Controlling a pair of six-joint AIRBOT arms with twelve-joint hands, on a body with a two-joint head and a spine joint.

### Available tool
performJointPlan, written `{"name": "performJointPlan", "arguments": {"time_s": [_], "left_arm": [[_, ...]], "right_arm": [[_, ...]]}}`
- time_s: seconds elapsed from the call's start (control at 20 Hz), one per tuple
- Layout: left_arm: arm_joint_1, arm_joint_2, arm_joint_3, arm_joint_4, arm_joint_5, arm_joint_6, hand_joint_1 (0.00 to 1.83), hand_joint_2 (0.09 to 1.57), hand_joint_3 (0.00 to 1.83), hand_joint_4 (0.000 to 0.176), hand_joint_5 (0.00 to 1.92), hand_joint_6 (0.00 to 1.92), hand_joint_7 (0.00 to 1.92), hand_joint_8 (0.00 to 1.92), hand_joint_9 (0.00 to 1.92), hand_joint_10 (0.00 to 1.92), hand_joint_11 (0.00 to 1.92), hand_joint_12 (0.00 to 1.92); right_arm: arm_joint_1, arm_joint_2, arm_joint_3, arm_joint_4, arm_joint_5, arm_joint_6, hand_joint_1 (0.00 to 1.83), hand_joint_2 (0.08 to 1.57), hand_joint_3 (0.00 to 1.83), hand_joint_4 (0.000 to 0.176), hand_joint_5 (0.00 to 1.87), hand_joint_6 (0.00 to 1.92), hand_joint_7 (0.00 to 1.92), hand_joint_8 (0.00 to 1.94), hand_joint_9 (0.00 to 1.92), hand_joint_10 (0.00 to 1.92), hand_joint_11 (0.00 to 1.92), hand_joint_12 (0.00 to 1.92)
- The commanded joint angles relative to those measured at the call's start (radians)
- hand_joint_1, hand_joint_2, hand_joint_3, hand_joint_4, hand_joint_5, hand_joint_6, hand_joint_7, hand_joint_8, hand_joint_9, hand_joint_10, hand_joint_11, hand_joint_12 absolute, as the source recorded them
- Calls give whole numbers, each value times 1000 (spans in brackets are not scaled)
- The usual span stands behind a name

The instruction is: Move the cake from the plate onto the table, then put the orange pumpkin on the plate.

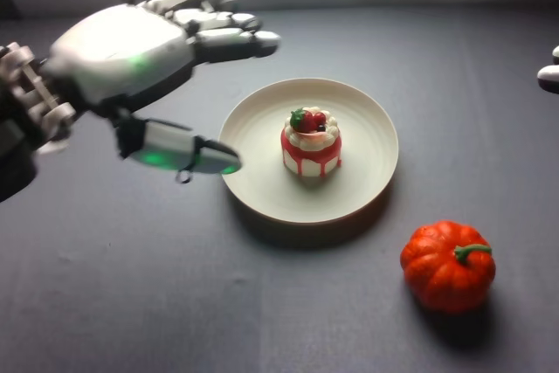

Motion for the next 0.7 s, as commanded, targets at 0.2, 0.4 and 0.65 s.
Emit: {"name": "performJointPlan", "arguments": {"time_s": [0.2,0.4,0.65], "left_arm": [[-57,-88,62,52,-11,-56,783,893,2,50,468,6,441,3,475,13,39,1165],[-102,-176,135,125,97,-90,765,889,1,112,456,0,431,0,426,2,99,972],[-138,-252,194,171,177,-93,694,892,1,128,465,0,465,0,462,0,326,620]], "right_arm": [[22,4,2,52,107,1,858,1047,0,14,246,0,146,3,110,5,0,491],[27,-2,5,53,111,1,744,1049,3,13,252,0,155,0,154,7,0,662],[33,-16,14,52,111,1,718,1062,1,29,238,0,151,1,177,5,0,779]]}}
